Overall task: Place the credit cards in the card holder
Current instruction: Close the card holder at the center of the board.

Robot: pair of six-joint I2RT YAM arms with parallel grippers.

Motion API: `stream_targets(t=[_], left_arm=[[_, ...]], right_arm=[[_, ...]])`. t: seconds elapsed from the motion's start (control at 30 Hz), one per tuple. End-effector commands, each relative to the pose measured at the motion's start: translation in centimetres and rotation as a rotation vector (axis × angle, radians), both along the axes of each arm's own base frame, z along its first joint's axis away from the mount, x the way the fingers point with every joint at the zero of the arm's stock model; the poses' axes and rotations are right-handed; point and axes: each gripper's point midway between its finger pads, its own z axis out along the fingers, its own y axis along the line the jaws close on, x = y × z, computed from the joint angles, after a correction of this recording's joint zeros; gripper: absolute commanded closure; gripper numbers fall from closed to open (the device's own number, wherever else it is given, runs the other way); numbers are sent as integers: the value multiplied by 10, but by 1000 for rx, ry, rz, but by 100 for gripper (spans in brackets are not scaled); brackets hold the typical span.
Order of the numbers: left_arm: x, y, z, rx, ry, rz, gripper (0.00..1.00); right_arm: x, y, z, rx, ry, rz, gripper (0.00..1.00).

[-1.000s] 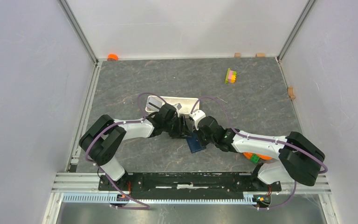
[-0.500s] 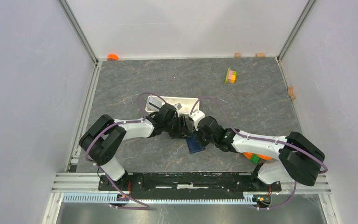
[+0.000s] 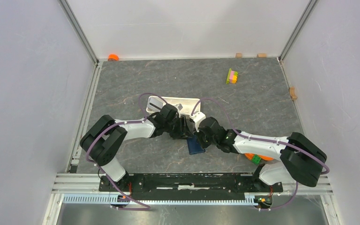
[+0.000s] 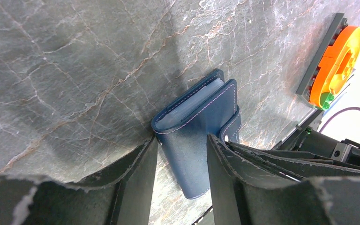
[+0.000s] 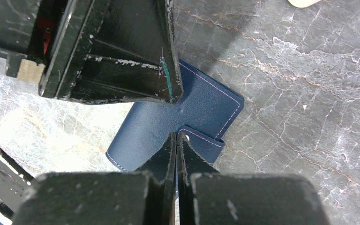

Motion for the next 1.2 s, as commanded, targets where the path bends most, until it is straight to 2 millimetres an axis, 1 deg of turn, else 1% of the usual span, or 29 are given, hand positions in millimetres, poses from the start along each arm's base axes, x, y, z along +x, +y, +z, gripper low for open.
stream_targets(t=[0.0,0.1,0.17,0.23,0.37,0.5,0.63,0.77,0.83,1.07,1.17], left_arm=[[-1,13,-9,85,-11,-9,47],[-1,18,0,81,-40,17,43],[-5,21,5,73,-42,29,43],[-13,19,7,67,-41,20,44],[-27,17,0,71,-11,11,45],[-31,15,-10,73,22,10,48],[-24,11,-10,72,-7,8,50],[-23,12,-14,86,-5,2,53],[-23,11,-16,93,-2,-3,54],[-22,11,-18,101,-3,-7,56],[-21,11,-17,102,-8,-7,57]], right_arm=[[-6,2,0,28,16,13,100],[-7,0,-1,32,15,9,100],[-8,-1,-3,31,18,8,100],[-9,-1,-5,29,23,8,100],[-11,-3,-8,25,30,7,100],[-14,-4,-10,24,35,6,100],[-17,-7,-14,18,45,-4,100],[-20,-13,-21,0,58,-17,100],[-18,-10,-21,12,50,-19,100],[-21,-13,-29,1,69,-28,100],[-23,-18,-33,-6,80,-39,100]])
